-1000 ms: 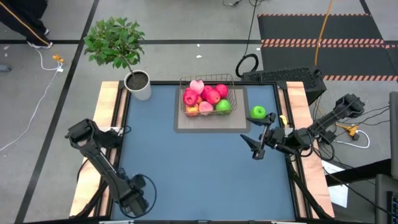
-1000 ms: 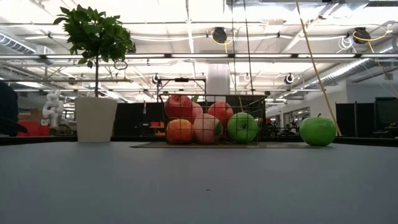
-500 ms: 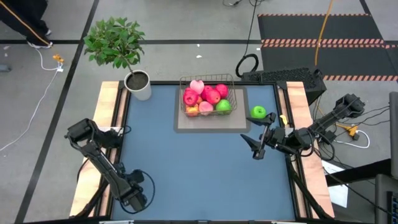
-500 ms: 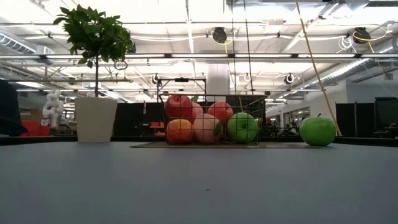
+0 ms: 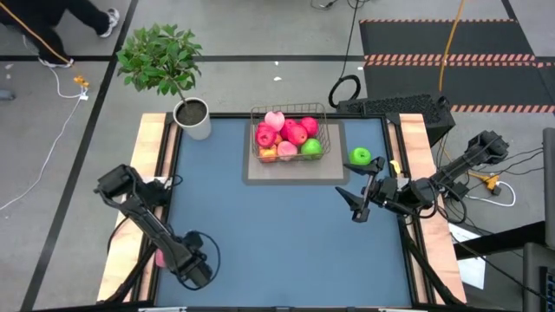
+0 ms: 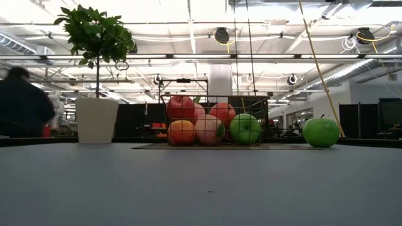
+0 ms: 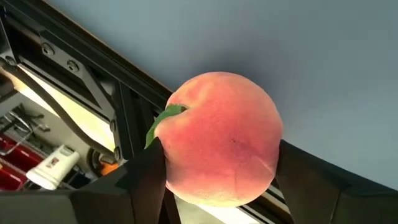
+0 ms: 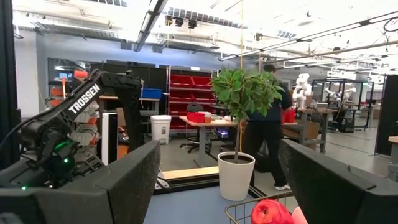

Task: Build produce basket
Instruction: Put the pink peach into the wire basket

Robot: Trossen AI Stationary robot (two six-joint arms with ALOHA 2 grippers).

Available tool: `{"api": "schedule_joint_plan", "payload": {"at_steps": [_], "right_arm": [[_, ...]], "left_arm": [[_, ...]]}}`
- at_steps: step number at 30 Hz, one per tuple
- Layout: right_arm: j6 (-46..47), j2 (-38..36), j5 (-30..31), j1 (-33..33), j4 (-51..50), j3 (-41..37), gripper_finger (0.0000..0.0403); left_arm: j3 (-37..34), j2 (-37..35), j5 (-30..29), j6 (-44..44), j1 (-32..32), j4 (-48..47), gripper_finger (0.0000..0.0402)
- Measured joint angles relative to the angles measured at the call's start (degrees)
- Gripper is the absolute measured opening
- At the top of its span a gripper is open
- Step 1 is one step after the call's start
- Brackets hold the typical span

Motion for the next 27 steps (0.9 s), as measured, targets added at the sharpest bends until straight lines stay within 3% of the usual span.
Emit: {"api": "schedule_joint_plan", "payload": {"at_steps": [5,10,14,21,27], "right_arm": [[0.0,0.0,0.0,0.0,0.0,0.0,0.032],[-0.2,0.0,0.0,0.0,0.0,0.0,0.032],[-0.2,0.0,0.0,0.0,0.0,0.0,0.032],[0.2,0.0,0.0,0.0,0.0,0.0,0.032],[0.0,0.0,0.0,0.0,0.1,0.0,0.032]], "left_arm": [[0.0,0.0,-1.1,1.4,1.7,0.2,0.0256],[0.0,0.0,-3.9,1.7,3.3,0.5,0.0288],[0.4,0.0,-7.3,-0.1,5.0,0.5,0.0282],[8.7,0.3,-25.1,-1.0,6.8,-2.7,0.0263],[15.2,0.3,-32.6,3.3,10.9,-4.0,0.0268]]}}
